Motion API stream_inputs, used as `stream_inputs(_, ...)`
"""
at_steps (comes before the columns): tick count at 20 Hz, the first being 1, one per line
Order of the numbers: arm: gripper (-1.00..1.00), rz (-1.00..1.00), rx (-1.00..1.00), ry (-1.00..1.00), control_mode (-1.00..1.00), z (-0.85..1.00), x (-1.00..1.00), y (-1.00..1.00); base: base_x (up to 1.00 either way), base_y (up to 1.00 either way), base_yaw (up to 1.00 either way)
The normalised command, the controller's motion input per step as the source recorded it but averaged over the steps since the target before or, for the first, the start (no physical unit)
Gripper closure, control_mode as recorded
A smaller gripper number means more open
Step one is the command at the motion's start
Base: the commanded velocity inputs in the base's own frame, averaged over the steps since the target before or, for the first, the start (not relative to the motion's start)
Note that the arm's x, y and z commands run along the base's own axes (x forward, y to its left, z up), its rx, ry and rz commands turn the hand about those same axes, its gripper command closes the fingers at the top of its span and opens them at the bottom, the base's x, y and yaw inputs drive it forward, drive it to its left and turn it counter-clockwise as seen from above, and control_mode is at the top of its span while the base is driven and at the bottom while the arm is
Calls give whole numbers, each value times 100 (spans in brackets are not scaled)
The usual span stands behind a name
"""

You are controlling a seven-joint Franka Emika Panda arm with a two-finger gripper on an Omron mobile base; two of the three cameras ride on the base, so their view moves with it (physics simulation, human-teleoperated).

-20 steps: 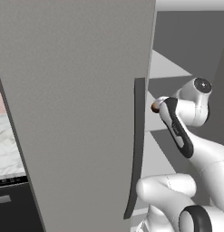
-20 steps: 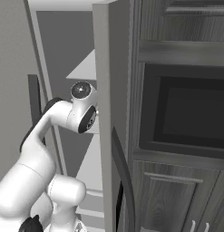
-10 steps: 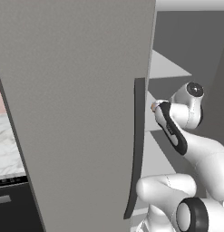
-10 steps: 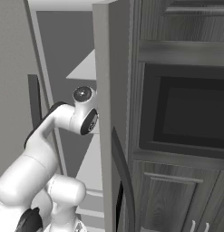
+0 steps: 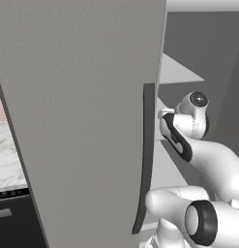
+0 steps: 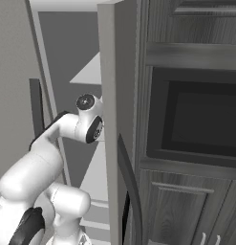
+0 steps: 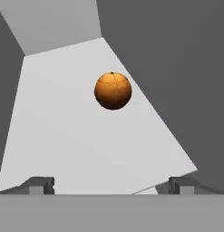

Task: Take the tangerine, steak, and orange from the freezer and place them in the bowl on the counter.

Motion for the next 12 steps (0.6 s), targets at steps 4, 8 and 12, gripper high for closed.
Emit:
stream_inputs(4,-100,0,0,1,-100,-1,19,-10,0,0,0)
stream_inputs(8,-100,0,0,0,-100,-2,21,-4,0,0,0)
stream_inputs(12,-100,0,0,0,-100,-4,16,-2,0,0,0)
